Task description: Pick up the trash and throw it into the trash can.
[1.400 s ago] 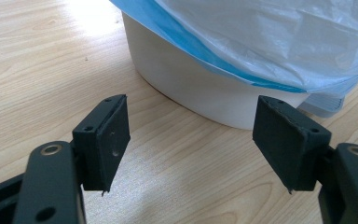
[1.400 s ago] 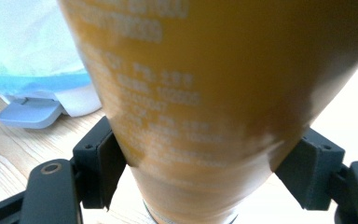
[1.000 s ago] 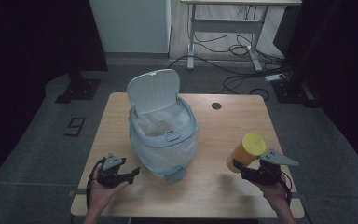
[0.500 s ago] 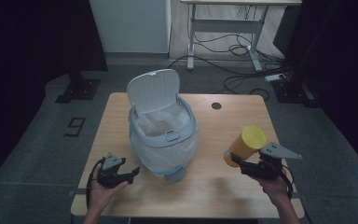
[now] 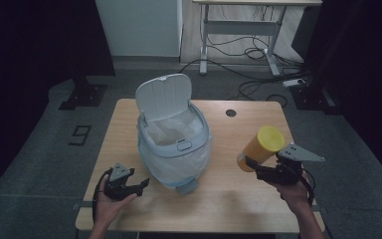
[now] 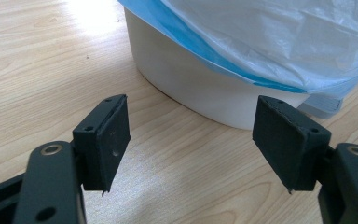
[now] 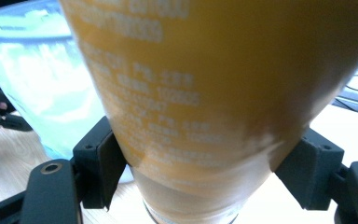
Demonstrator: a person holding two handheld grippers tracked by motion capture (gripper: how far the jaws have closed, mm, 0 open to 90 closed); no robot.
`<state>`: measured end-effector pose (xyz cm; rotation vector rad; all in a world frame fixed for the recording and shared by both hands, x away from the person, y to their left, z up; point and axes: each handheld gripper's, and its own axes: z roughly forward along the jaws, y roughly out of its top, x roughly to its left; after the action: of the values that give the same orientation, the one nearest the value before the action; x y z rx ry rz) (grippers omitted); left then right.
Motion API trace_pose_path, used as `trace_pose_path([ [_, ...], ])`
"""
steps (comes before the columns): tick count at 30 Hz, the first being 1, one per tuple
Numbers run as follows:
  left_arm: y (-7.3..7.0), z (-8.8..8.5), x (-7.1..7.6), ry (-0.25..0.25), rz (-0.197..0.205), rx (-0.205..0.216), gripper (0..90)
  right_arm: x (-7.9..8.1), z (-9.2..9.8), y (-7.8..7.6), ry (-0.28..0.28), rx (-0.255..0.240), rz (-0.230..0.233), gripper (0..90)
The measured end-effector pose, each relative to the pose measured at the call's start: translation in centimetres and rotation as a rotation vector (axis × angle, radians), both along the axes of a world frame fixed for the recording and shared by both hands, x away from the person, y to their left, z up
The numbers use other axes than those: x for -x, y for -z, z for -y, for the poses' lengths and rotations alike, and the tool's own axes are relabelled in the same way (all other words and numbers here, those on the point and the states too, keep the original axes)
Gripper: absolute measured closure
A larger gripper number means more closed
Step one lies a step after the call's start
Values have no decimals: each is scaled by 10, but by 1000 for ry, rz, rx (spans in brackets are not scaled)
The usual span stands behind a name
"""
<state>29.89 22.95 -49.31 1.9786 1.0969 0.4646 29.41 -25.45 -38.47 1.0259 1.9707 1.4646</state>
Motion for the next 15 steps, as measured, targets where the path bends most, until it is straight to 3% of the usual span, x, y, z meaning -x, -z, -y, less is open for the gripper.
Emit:
trace_pose_path([
  [15, 1, 0, 0, 1, -4, -2, 277, -6, -13, -25, -19, 6, 22, 239],
])
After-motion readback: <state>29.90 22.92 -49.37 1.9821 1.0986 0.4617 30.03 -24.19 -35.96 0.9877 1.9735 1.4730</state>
